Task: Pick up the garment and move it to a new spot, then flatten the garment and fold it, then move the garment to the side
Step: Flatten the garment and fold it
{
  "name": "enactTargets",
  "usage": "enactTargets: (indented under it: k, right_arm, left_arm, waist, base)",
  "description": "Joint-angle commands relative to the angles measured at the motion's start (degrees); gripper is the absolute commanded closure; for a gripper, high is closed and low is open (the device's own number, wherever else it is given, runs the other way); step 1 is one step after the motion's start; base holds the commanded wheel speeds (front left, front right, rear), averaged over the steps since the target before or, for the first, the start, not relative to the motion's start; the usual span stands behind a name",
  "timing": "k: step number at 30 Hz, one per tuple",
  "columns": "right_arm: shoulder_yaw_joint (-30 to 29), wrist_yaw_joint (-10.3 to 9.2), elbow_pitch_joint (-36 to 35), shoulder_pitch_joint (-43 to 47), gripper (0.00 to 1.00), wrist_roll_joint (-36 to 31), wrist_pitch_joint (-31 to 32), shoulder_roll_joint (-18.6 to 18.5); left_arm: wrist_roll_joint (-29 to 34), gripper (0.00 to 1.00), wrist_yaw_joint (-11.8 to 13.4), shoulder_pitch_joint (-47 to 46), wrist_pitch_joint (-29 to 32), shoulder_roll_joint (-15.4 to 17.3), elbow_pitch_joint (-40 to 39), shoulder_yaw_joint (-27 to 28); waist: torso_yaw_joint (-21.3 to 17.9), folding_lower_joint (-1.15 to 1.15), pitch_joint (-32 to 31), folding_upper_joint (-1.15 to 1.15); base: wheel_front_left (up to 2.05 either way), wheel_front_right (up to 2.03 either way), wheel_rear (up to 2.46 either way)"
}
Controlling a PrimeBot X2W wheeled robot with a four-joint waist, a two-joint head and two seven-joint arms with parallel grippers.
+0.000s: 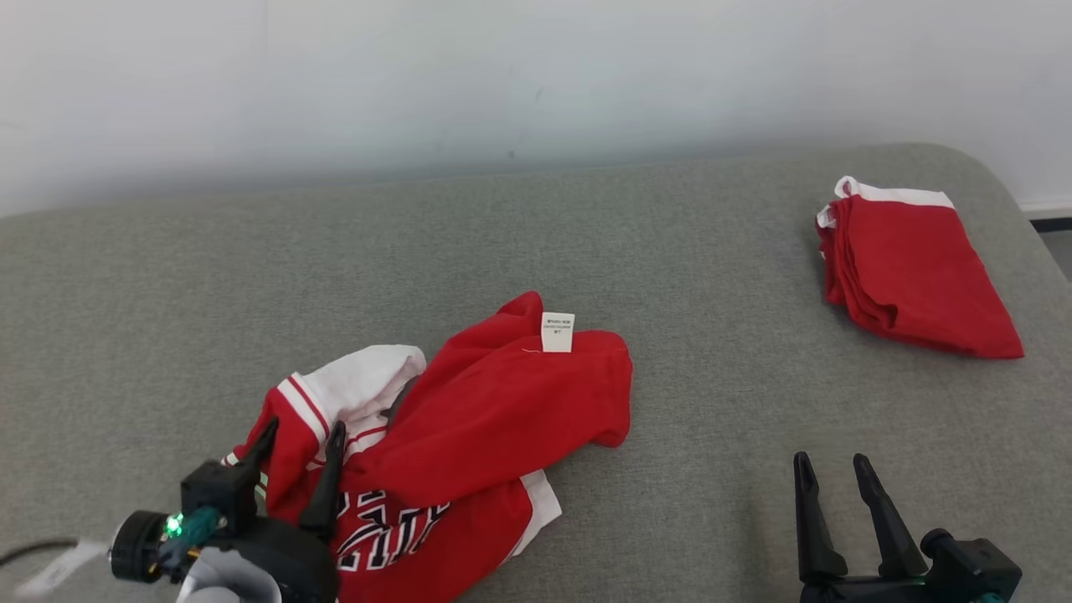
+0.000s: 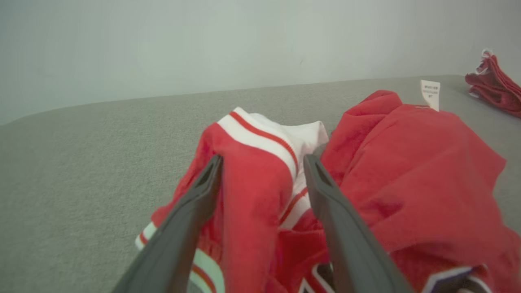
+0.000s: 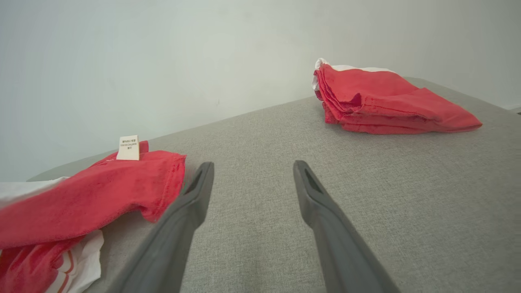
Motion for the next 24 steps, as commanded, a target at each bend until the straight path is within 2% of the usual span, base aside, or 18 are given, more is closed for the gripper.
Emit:
enactTargets:
  k: [1, 4, 6, 7, 13, 24]
  right_arm:
    - [0.0, -0.14, 0.2, -0.9, 0.0, -0.1, 0.0, 0.0]
    - [0.3, -0.14, 0.4, -1.0, 0.0, -0.1, 0.0, 0.0]
    - [0.3, -0.14, 0.3, -1.5, 0.0, 0.1, 0.0, 0.0]
    - [0.4, -0.14, 0.3, -1.8, 0.0, 0.1, 0.0, 0.0]
    - [0.3, -0.14, 0.0, -2.5, 0.0, -0.2, 0.0, 0.0]
    - [1.5, -0.14, -0.3, -5.8, 0.0, 0.5, 0.0, 0.0]
  left_arm:
    - [1.2, 0.0, -0.1, -1.9, 1.0, 0.6, 2.8, -0.7]
    - [2.0, 0.0, 0.8, -4.1, 2.7, 1.0, 7.3, -1.5]
    - [1.6, 0.97, 0.7, -5.9, 2.4, 0.4, 9.1, -1.5]
    - [1.4, 1.0, 0.5, -6.7, 2.2, 0.3, 10.1, -1.5]
    - [-0.4, 1.0, -0.9, -12.7, 1.2, 0.7, 11.5, -1.5]
    - [-3.3, 1.0, -1.7, -27.7, 4.3, 5.4, 12.0, -3.6]
  waist:
    - [-0.9, -0.01, 0.8, -0.01]
    - [-1.3, -0.01, 1.2, -0.01]
    - [-1.5, -0.01, 1.6, -0.01]
    - [-1.6, -0.01, 1.7, -0.01]
    - [-1.8, -0.01, 2.8, -0.01]
    - [-5.7, -0.01, 6.5, -0.01]
  base:
    - [0.0, 0.0, 0.0]
    - [0.0, 0.0, 0.0]
    - [0.0, 0.0, 0.0]
    - [0.0, 0.0, 0.0]
    - [0.0, 0.0, 0.0]
    - [0.0, 0.0, 0.0]
